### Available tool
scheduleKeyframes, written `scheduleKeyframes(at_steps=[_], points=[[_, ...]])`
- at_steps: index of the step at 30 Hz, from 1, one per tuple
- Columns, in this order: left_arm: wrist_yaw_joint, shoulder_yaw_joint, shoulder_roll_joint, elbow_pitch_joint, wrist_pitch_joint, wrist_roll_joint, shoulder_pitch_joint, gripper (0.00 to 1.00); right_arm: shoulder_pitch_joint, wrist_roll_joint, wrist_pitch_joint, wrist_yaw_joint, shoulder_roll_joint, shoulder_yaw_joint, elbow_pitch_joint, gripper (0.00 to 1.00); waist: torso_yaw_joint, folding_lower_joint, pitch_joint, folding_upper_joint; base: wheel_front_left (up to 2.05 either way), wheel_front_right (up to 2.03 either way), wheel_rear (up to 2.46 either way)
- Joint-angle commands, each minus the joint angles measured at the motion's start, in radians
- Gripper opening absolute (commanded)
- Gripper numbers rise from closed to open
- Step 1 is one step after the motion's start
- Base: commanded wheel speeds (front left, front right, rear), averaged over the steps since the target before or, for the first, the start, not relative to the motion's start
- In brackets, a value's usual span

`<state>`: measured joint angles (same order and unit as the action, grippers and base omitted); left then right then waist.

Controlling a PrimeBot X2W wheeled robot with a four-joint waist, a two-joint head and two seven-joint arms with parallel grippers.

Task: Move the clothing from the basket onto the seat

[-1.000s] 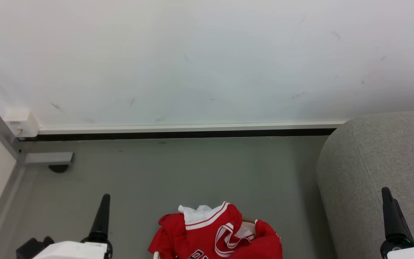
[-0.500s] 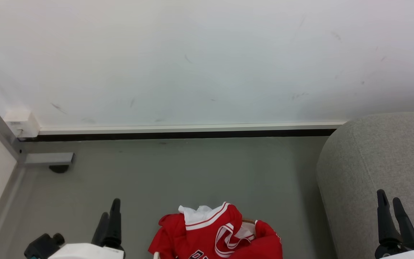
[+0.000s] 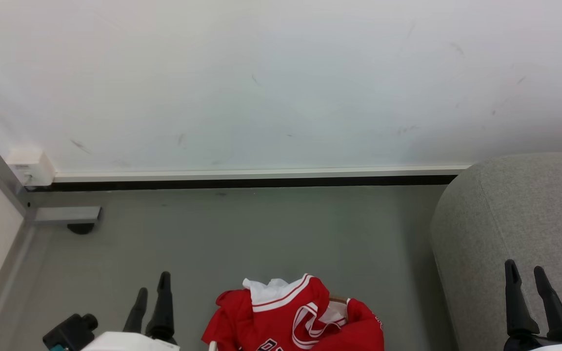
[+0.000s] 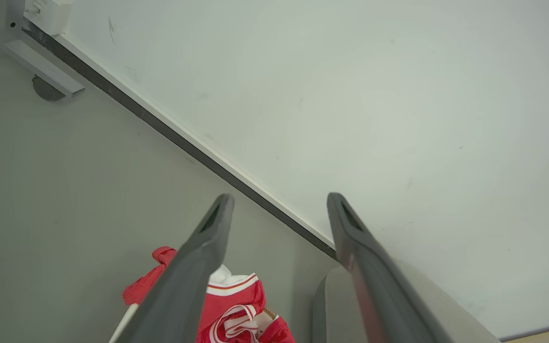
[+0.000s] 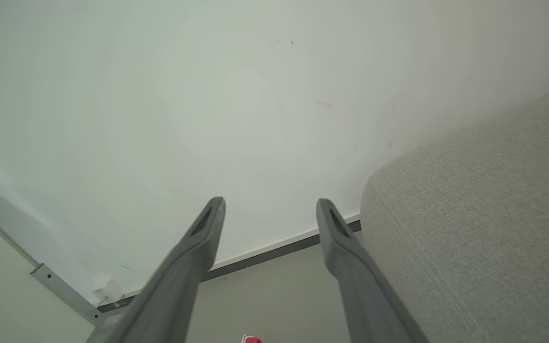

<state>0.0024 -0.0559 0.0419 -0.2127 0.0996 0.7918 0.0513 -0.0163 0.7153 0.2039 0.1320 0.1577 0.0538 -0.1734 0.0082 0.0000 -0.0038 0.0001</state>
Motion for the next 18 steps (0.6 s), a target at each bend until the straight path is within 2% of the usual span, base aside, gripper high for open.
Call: scheduleKeyframes(at_steps=[1, 18], points=[[0.004, -0.003, 0.008, 0.008, 0.013, -0.037, 0.001, 1.00, 0.002, -0.040, 0.007, -0.001, 0.003, -0.011, 0.014, 1.00, 0.000, 0.0000, 0.000, -0.0001, 0.00, 0.00, 0.00], [0.001, -0.036, 0.009, 0.010, 0.059, -0.270, -0.008, 1.00, 0.015, -0.286, 0.024, -0.001, -0.026, -0.048, 0.008, 1.00, 0.002, 0.0000, -0.004, -0.0001, 0.00, 0.00, 0.00]])
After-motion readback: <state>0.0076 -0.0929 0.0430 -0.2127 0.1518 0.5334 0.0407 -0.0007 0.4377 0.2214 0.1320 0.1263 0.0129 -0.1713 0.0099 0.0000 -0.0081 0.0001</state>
